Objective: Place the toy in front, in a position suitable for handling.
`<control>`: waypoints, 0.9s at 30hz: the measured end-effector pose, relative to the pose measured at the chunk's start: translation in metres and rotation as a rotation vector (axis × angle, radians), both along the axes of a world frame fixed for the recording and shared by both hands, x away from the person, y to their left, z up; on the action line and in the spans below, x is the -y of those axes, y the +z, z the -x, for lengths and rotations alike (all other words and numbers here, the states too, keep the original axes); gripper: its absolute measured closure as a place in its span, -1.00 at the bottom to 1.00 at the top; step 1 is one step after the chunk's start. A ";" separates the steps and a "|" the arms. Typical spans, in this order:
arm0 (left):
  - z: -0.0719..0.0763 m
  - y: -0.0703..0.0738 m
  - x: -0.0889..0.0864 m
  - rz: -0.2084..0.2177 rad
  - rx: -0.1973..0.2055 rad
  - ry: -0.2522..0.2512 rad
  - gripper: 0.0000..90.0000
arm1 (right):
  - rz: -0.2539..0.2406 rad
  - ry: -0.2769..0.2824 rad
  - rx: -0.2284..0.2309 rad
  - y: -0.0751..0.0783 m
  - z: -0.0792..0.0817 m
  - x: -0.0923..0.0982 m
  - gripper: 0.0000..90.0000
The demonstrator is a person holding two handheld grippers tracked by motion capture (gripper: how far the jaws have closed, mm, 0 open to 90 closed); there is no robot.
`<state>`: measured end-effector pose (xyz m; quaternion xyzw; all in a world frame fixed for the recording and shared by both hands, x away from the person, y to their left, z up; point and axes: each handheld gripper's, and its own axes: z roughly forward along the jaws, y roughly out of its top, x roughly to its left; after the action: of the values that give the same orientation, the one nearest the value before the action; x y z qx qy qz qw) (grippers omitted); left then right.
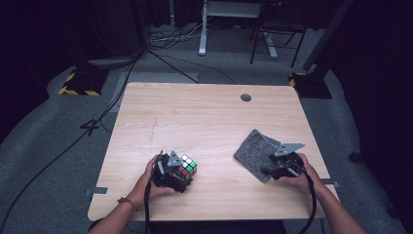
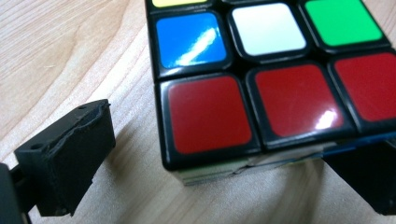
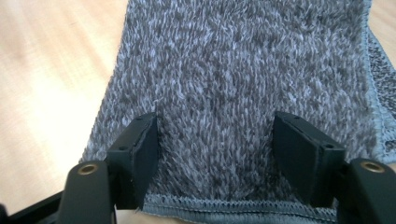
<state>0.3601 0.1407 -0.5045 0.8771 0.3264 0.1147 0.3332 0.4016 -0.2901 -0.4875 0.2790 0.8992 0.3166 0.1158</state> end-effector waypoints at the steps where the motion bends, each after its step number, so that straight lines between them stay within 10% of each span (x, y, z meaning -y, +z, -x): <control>1: 0.000 0.000 0.000 0.001 0.004 0.000 -0.95 | 0.011 0.035 -0.008 0.001 0.003 -0.001 -0.27; 16: -0.009 0.010 0.010 0.036 0.031 -0.146 -0.28 | -0.086 0.031 0.080 0.009 0.001 -0.005 -0.33; 27: -0.010 0.011 0.043 0.033 0.013 -0.369 -0.27 | -0.084 0.033 -0.001 -0.005 -0.011 -0.007 -0.35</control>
<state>0.3705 0.0978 -0.4930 0.9156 0.1596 0.0521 0.3653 0.4125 -0.2828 -0.4922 0.2687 0.8897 0.3556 0.0985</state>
